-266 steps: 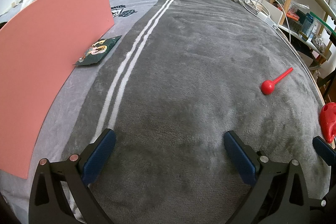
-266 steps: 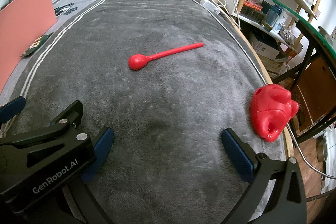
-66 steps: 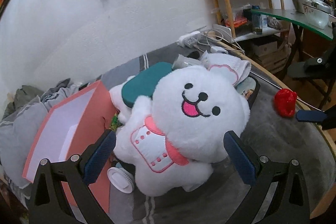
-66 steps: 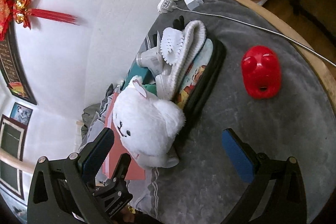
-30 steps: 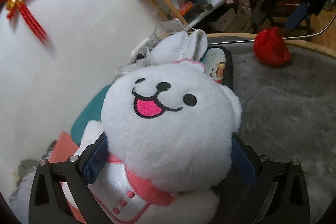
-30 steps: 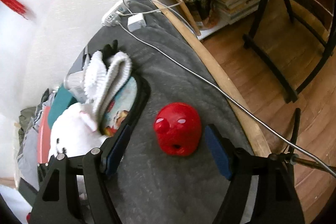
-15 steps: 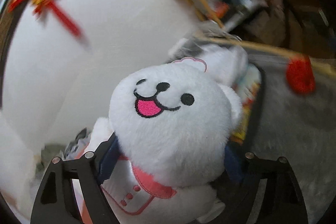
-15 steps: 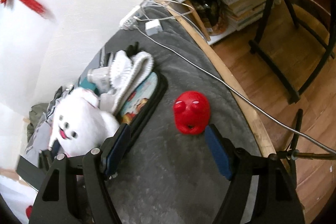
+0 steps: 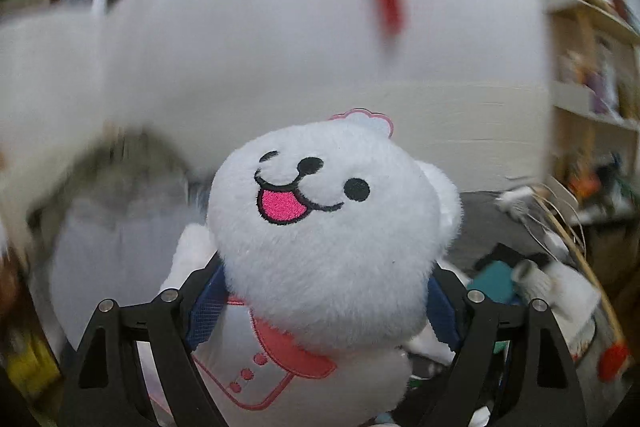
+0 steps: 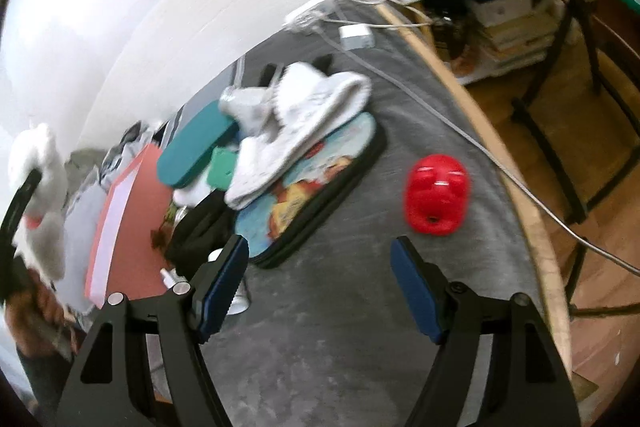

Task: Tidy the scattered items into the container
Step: 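Carry the bear toward the pink box with the left tool while the right grasps the pill bottle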

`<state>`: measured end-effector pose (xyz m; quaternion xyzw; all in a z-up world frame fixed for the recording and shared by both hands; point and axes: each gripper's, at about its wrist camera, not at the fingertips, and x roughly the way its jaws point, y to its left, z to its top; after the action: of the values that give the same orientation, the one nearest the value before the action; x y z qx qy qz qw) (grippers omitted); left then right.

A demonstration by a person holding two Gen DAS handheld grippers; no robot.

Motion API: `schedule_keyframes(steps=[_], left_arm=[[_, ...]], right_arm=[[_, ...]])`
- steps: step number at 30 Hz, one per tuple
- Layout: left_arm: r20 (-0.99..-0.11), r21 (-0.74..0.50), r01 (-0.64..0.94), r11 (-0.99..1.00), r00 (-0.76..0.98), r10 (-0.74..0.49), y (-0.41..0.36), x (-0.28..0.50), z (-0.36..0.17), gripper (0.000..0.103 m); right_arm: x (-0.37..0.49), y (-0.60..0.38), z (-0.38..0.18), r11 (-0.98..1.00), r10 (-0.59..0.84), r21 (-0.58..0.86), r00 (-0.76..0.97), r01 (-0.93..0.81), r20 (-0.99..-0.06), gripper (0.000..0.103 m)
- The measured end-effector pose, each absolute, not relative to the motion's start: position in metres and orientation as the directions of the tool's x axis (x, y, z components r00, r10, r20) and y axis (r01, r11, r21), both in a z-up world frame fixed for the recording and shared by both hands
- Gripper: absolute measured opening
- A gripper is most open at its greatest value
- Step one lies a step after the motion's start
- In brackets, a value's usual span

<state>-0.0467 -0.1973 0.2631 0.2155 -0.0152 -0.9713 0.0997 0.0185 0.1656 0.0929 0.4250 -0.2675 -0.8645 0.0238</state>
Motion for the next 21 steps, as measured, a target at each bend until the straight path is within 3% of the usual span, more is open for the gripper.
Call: schedule_keyframes(steps=[3, 6, 7, 9, 15, 21], left_arm=[[-0.566, -0.096, 0.216, -0.972, -0.815, -0.125, -0.255, -0.085, 0.231, 0.096], [-0.678, -0.351, 0.284, -0.893, -0.735, 0.033, -0.312, -0.106, 0.190, 0.103], [-0.699, -0.436, 0.308, -0.846, -0.708, 0.103, -0.324, -0.112, 0.179, 0.103], [-0.655, -0.589, 0.299, -0.751, -0.721, 0.226, -0.345, -0.112, 0.170, 0.103], [-0.573, -0.556, 0.247, -0.794, -0.806, 0.150, -0.337, -0.091, 0.198, 0.103], [-0.596, -0.523, 0.133, -0.842, -0.763, 0.250, -0.296, -0.085, 0.199, 0.103]], right_arm=[[0.014, 0.145, 0.097, -0.878, -0.283, 0.460, -0.636, -0.129, -0.718, 0.074], [0.010, 0.126, 0.098, -0.889, -0.312, 0.454, -0.635, -0.068, -0.707, 0.074], [0.009, 0.120, 0.098, -0.890, -0.321, 0.452, -0.633, -0.052, -0.705, 0.076], [0.006, 0.107, 0.097, -0.898, -0.341, 0.441, -0.620, -0.009, -0.707, 0.085], [0.001, 0.065, 0.090, -0.917, -0.372, 0.385, -0.571, 0.104, -0.732, 0.086], [-0.012, 0.061, 0.056, -0.817, -0.525, 0.575, -0.475, 0.048, -0.706, 0.086]])
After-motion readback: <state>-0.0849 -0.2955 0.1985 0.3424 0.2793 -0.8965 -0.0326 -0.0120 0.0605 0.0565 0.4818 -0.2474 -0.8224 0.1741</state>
